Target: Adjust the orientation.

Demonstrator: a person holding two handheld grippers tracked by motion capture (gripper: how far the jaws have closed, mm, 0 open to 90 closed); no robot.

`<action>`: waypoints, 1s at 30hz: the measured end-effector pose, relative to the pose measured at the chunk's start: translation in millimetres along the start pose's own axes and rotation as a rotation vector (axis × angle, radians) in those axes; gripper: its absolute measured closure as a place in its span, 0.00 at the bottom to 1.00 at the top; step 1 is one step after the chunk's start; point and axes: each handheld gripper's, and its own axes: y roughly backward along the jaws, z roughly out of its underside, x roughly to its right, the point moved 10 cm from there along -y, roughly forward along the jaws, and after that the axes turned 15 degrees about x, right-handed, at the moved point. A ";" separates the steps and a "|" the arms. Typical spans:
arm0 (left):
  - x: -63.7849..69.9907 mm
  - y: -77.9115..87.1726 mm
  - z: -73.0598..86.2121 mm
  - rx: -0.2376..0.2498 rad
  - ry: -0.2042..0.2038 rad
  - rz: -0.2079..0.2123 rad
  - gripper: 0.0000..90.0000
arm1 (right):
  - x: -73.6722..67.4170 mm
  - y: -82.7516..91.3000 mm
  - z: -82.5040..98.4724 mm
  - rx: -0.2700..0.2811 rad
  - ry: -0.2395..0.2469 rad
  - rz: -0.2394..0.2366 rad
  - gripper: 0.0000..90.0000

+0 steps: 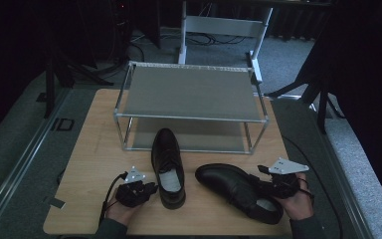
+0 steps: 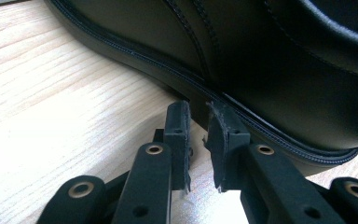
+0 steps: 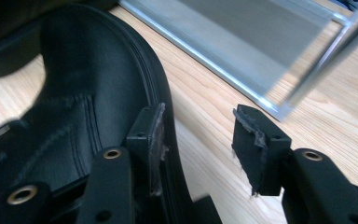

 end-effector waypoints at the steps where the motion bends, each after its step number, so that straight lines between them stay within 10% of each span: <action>1: -0.2 -0.4 0.2 -0.001 0.003 -0.003 0.87 | 2.3 1.6 1.8 -0.009 0.008 0.014 0.58; 17: -2.7 -1.9 1.3 0.002 0.016 -0.011 0.85 | 41.9 11.8 11.0 0.040 -0.133 0.072 0.62; 30: -3.9 -3.7 2.4 -0.003 0.020 -0.015 0.84 | 39.2 13.9 28.2 -0.038 -0.076 0.040 0.51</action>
